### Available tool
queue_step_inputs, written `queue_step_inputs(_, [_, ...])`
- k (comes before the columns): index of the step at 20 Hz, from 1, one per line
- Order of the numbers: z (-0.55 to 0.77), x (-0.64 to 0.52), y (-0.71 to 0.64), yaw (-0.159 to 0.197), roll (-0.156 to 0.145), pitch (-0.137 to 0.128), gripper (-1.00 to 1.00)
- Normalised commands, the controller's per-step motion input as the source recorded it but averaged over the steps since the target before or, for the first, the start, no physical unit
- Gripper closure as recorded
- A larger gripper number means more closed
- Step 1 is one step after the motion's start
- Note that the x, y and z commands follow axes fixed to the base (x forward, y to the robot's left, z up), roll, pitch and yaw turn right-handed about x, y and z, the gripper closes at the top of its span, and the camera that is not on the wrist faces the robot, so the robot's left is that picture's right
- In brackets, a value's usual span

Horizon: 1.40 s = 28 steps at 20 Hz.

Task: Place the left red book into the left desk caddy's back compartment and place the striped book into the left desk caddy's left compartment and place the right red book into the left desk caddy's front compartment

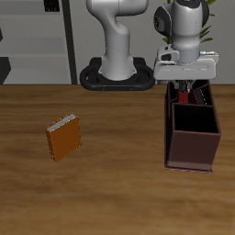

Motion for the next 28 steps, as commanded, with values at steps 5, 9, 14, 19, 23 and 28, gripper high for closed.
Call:
queue_step_inputs(5, [-0.21,0.03,0.00,0.010,0.002,0.035,1.00])
queue_step_inputs(9, [-0.12,0.04,-0.05,-0.009,-0.015,0.033,1.00])
queue_step_inputs(14, [-0.04,0.01,-0.07,-0.028,-0.024,0.045,-1.00])
queue_step_inputs(19, [0.00,0.04,-0.04,-0.005,-0.019,0.011,-1.00])
queue_step_inputs(23, [0.03,0.04,-0.01,-0.001,-0.001,0.002,-1.00])
queue_step_inputs(28, [0.08,-0.02,-0.02,0.006,-0.008,-0.008,-1.00])
